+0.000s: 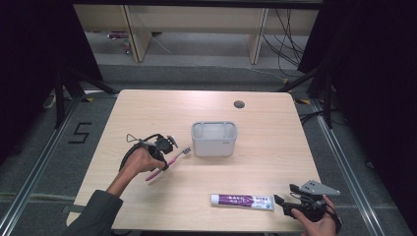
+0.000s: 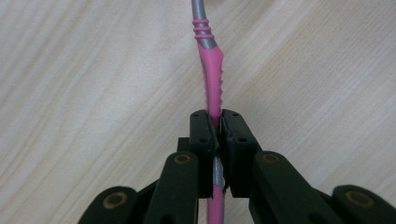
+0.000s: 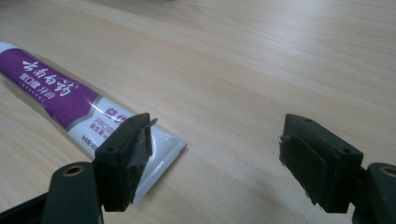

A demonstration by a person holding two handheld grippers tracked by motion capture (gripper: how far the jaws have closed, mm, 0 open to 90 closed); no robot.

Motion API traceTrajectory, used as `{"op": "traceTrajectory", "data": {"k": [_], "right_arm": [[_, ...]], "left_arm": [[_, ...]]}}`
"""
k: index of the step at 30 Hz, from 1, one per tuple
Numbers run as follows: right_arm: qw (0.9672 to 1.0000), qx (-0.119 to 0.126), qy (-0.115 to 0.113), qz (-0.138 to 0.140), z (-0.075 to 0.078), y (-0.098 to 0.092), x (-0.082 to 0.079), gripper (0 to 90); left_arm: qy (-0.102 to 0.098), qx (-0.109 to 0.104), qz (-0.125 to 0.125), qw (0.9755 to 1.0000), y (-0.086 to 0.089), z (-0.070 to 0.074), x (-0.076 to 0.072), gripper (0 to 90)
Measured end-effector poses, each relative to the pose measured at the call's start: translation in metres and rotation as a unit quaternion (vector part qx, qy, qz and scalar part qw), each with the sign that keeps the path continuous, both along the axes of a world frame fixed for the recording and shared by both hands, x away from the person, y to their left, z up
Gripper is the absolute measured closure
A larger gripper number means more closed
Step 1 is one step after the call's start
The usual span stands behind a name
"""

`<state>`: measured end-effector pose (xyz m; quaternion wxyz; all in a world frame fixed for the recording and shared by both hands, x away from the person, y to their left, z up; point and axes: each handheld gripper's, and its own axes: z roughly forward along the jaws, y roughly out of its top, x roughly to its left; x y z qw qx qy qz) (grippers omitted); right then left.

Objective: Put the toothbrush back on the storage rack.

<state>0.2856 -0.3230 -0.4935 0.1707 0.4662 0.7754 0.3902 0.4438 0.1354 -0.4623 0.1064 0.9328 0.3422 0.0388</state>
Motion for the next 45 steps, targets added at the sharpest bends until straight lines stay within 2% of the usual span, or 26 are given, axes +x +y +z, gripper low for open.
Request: {"op": "traceTrajectory", "data": {"k": [6, 8, 10, 11, 13, 14, 15, 16, 19, 22, 25, 28, 29, 30, 31, 33, 34, 35, 36, 38, 39, 41, 42, 43, 44, 45], "right_arm": [[1.0000, 0.000, 0.000, -0.001, 0.000, 0.000, 0.000, 25.7], [0.9999, 0.005, 0.010, -0.004, 0.000, 0.001, -0.001, 25.7], [1.0000, 0.007, 0.004, -0.006, 0.000, 0.000, 0.000, 25.7], [0.9999, -0.007, -0.015, 0.002, 0.000, -0.003, 0.002, 25.7], [0.9999, -0.008, -0.012, -0.002, 0.000, -0.003, 0.001, 25.7], [0.9999, -0.006, -0.009, -0.001, 0.000, -0.003, 0.001, 25.7], [0.9999, -0.006, -0.009, -0.001, 0.000, -0.003, 0.001, 25.7], [0.9999, -0.006, -0.011, 0.000, 0.000, -0.003, 0.001, 25.7], [0.9999, -0.006, -0.010, -0.001, 0.000, -0.003, 0.001, 25.7], [0.9999, -0.009, -0.013, -0.002, 0.000, -0.003, 0.001, 25.7], [0.9999, -0.009, -0.013, -0.002, 0.000, -0.003, 0.001, 25.8], [0.9999, -0.009, -0.012, -0.003, 0.000, -0.003, 0.001, 25.7], [0.9999, -0.009, -0.012, -0.003, 0.000, -0.003, 0.001, 25.7], [0.9999, -0.010, -0.012, -0.003, 0.000, -0.003, 0.001, 25.7], [1.0000, 0.002, 0.000, -0.009, 0.000, -0.002, 0.000, 25.7], [0.9999, -0.008, -0.013, -0.003, -0.001, -0.004, 0.002, 25.7], [0.9999, 0.003, 0.003, -0.011, -0.001, -0.001, 0.000, 25.7], [0.9999, 0.003, 0.003, -0.011, -0.001, -0.001, 0.000, 25.7], [0.9999, 0.002, 0.000, -0.011, -0.001, -0.002, 0.000, 25.7], [0.9998, -0.011, -0.015, -0.004, -0.001, -0.004, 0.002, 25.7], [0.9998, -0.011, -0.015, -0.004, -0.001, -0.004, 0.002, 25.7], [0.9999, 0.006, 0.008, -0.013, -0.001, -0.001, -0.001, 25.7], [1.0000, 0.002, -0.003, -0.004, -0.001, -0.002, 0.002, 25.7], [1.0000, 0.002, -0.003, -0.004, -0.001, -0.002, 0.002, 25.7], [1.0000, 0.005, 0.002, -0.004, -0.001, -0.002, 0.001, 25.7], [0.9999, 0.002, 0.000, -0.010, -0.001, -0.002, 0.000, 25.7]], "left_arm": [[-0.029, -0.018, 0.018, 0.9993, 0.018, 0.010, 0.002, 83.3], [-0.036, -0.025, 0.017, 0.9989, 0.021, 0.011, 0.001, 83.3], [-0.041, -0.025, 0.014, 0.9988, 0.024, 0.012, 0.002, 83.3], [-0.044, -0.032, 0.021, 0.9983, 0.025, 0.012, 0.001, 83.3], [-0.054, -0.037, 0.020, 0.9976, 0.028, 0.013, 0.002, 83.3], [-0.073, -0.045, 0.030, 0.9959, 0.030, 0.016, 0.002, 83.3], [-0.073, -0.045, 0.030, 0.9959, 0.030, 0.016, 0.002, 83.4], [-0.087, -0.048, 0.031, 0.9946, 0.031, 0.019, 0.003, 83.4], [-0.114, -0.076, 0.045, 0.9895, 0.035, 0.025, 0.003, 83.4], [-0.137, -0.107, 0.060, 0.9829, 0.037, 0.031, 0.002, 83.3], [-0.159, -0.142, 0.068, 0.9747, 0.038, 0.035, 0.001, 83.3], [-0.175, -0.178, 0.086, 0.9646, 0.039, 0.037, -0.001, 83.3], [-0.187, -0.181, 0.086, 0.9617, 0.039, 0.039, -0.003, 83.3], [-0.190, -0.186, 0.081, 0.9607, 0.040, 0.041, -0.004, 83.3], [-0.197, -0.194, 0.080, 0.9576, 0.039, 0.043, -0.006, 83.3], [-0.209, -0.211, 0.081, 0.9514, 0.038, 0.045, -0.009, 83.3], [-0.220, -0.230, 0.086, 0.9441, 0.037, 0.048, -0.010, 83.3], [-0.220, -0.230, 0.086, 0.9441, 0.037, 0.048, -0.010, 83.3], [-0.224, -0.241, 0.091, 0.9399, 0.037, 0.050, -0.010, 83.3], [-0.236, -0.271, 0.103, 0.9274, 0.037, 0.053, -0.010, 83.3], [-0.236, -0.271, 0.103, 0.9274, 0.037, 0.053, -0.010, 83.3], [-0.240, -0.293, 0.111, 0.9187, 0.036, 0.055, -0.010, 83.3], [-0.244, -0.303, 0.115, 0.9141, 0.034, 0.057, -0.011, 83.3], [-0.244, -0.303, 0.115, 0.9141, 0.034, 0.057, -0.011, 83.3], [-0.241, -0.297, 0.108, 0.9174, 0.035, 0.058, -0.010, 83.3], [-0.243, -0.310, 0.114, 0.9119, 0.032, 0.058, -0.010, 83.3]]}}
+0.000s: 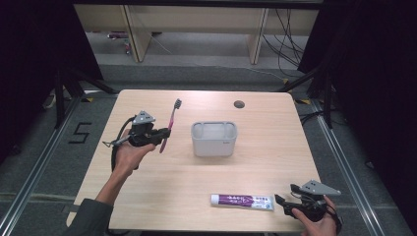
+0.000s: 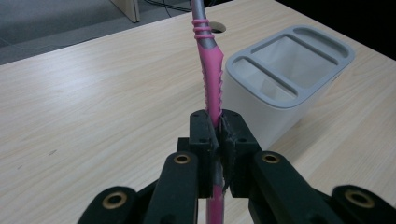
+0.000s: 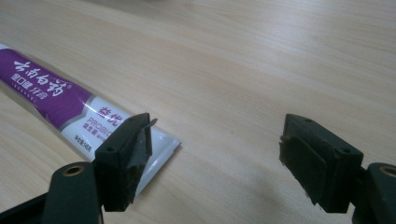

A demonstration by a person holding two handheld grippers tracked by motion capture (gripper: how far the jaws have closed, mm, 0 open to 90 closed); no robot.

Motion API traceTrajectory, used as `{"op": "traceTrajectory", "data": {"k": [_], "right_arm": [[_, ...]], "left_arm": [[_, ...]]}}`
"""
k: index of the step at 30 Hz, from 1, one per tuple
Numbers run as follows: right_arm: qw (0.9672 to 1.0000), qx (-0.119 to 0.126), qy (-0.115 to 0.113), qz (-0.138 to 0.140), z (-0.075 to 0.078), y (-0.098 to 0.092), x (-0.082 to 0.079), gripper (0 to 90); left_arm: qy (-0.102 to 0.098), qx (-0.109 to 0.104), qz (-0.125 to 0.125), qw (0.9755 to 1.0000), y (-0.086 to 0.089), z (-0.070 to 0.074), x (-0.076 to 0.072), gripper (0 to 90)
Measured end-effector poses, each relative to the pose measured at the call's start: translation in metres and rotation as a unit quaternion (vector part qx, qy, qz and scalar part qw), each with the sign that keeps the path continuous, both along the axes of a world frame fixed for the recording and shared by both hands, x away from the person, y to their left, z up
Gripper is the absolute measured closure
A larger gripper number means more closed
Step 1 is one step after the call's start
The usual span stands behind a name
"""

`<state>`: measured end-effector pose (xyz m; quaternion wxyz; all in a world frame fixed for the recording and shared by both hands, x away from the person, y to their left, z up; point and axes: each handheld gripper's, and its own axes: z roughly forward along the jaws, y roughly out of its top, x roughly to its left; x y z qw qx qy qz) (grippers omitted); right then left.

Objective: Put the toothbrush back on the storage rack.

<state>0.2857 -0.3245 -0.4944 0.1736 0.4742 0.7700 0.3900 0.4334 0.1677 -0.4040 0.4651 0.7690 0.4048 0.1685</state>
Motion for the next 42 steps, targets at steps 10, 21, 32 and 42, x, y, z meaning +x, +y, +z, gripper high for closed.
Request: {"op": "traceTrajectory", "data": {"k": [10, 21, 32, 42], "right_arm": [[1.0000, 0.004, 0.004, 0.001, 0.000, -0.001, 0.000, 25.8], [0.9998, -0.010, -0.015, 0.009, 0.001, -0.002, 0.002, 25.7], [0.9999, -0.007, -0.011, 0.010, 0.000, -0.002, 0.001, 25.8], [0.9999, -0.005, -0.009, 0.011, 0.000, -0.002, 0.002, 25.8]], "left_arm": [[-0.023, -0.026, 0.003, 0.9994, -0.018, 0.015, 0.004, 83.3], [-0.033, -0.039, 0.002, 0.9987, -0.041, 0.023, 0.017, 83.3], [-0.048, -0.050, 0.003, 0.9976, -0.067, 0.035, 0.028, 83.3], [-0.051, -0.057, 0.010, 0.9970, -0.084, 0.034, 0.039, 83.3]]}}
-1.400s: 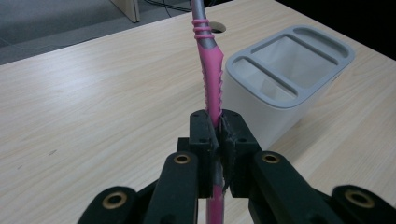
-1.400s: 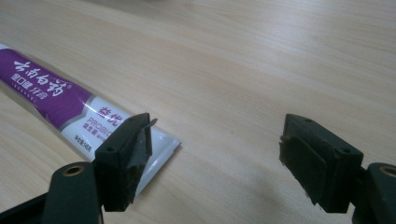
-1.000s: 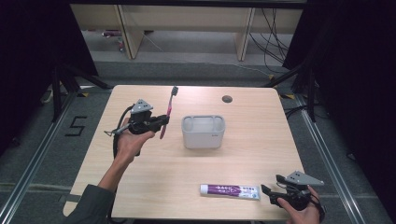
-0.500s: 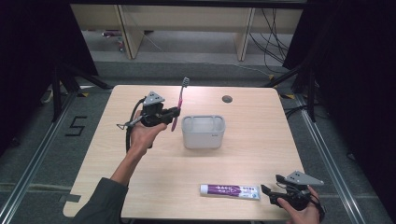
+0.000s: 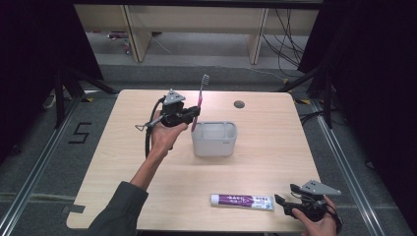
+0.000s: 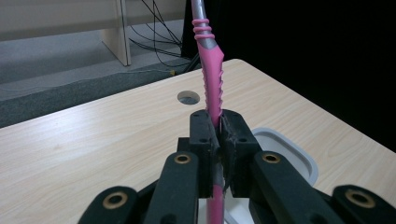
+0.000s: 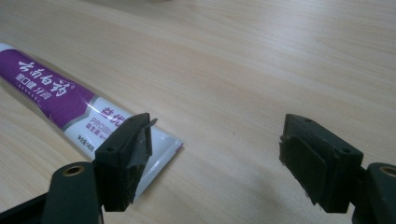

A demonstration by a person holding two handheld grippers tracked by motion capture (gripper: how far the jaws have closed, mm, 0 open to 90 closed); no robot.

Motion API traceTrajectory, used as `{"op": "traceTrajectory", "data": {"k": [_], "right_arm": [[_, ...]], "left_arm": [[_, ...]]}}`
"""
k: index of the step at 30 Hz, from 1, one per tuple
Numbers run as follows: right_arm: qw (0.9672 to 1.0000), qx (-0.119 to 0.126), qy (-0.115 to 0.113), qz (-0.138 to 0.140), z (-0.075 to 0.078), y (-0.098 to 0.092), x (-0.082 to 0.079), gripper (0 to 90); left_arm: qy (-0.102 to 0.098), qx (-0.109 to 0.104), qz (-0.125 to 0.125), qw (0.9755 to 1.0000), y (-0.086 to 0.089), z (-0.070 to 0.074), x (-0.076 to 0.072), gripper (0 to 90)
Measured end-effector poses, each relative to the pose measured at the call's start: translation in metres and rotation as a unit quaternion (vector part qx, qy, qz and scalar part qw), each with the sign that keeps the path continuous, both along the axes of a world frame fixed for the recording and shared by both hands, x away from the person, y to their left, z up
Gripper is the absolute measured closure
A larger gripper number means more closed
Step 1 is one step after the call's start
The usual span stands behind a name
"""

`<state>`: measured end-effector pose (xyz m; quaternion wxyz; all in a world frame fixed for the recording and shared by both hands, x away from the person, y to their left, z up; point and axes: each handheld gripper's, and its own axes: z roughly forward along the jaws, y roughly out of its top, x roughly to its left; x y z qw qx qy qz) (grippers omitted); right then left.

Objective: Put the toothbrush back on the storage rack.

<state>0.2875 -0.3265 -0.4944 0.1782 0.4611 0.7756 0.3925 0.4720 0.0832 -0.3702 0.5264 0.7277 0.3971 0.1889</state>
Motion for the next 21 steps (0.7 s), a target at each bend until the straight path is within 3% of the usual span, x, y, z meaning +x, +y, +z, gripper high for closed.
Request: {"op": "traceTrajectory", "data": {"k": [7, 21], "right_arm": [[1.0000, 0.000, 0.000, 0.002, 0.000, 0.000, 0.000, 25.8], [1.0000, 0.000, 0.000, 0.003, 0.000, -0.001, 0.000, 25.8]], "left_arm": [[0.003, -0.003, 0.003, 1.0000, -0.009, -0.011, 0.005, 83.3], [0.008, -0.013, 0.021, 0.9997, -0.010, -0.035, 0.010, 83.2]]}}
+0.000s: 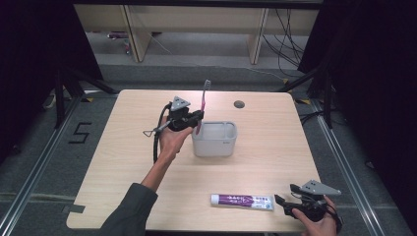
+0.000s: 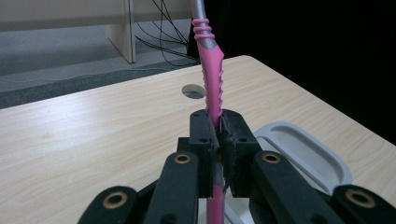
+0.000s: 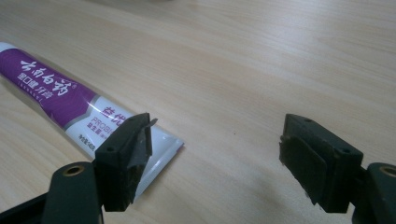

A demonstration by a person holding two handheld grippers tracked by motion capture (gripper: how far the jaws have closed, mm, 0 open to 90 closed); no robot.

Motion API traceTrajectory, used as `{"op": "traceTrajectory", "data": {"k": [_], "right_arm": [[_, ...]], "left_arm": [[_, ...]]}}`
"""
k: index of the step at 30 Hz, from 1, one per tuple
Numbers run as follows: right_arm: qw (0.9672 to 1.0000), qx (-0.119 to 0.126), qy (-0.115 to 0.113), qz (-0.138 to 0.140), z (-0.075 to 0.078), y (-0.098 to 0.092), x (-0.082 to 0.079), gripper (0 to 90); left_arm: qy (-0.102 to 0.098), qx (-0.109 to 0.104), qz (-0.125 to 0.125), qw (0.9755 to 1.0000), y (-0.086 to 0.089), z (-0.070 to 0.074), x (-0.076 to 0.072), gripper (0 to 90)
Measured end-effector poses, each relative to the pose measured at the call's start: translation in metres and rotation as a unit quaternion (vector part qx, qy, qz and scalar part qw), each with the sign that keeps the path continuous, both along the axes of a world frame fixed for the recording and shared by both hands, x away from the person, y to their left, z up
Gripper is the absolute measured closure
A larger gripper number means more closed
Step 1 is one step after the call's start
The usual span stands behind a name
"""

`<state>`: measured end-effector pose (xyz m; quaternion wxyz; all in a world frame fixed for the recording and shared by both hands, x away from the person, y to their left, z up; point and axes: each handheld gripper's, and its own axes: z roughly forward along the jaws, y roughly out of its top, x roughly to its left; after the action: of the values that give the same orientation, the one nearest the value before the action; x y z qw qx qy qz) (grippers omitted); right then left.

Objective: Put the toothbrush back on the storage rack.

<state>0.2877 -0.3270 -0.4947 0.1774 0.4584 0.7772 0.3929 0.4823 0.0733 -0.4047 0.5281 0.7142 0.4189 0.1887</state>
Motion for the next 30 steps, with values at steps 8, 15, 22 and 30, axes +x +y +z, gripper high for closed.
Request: {"op": "traceTrajectory", "data": {"k": [8, 15, 22, 30], "right_arm": [[1.0000, 0.000, 0.000, 0.001, 0.000, 0.000, 0.000, 25.8], [1.0000, 0.000, 0.002, 0.002, -0.001, 0.001, 0.000, 25.8], [0.9999, 0.008, 0.013, -0.003, -0.001, 0.002, -0.001, 25.8], [0.9998, 0.013, 0.015, -0.003, 0.000, 0.003, -0.002, 25.8]], "left_arm": [[0.005, -0.001, 0.004, 1.0000, 0.001, -0.014, 0.000, 83.1], [0.010, -0.001, 0.009, 0.9999, 0.005, -0.021, -0.001, 83.0], [0.010, 0.010, 0.004, 0.9999, 0.003, -0.025, -0.004, 82.9], [0.001, 0.030, 0.001, 0.9996, -0.002, -0.026, -0.008, 82.5]]}}
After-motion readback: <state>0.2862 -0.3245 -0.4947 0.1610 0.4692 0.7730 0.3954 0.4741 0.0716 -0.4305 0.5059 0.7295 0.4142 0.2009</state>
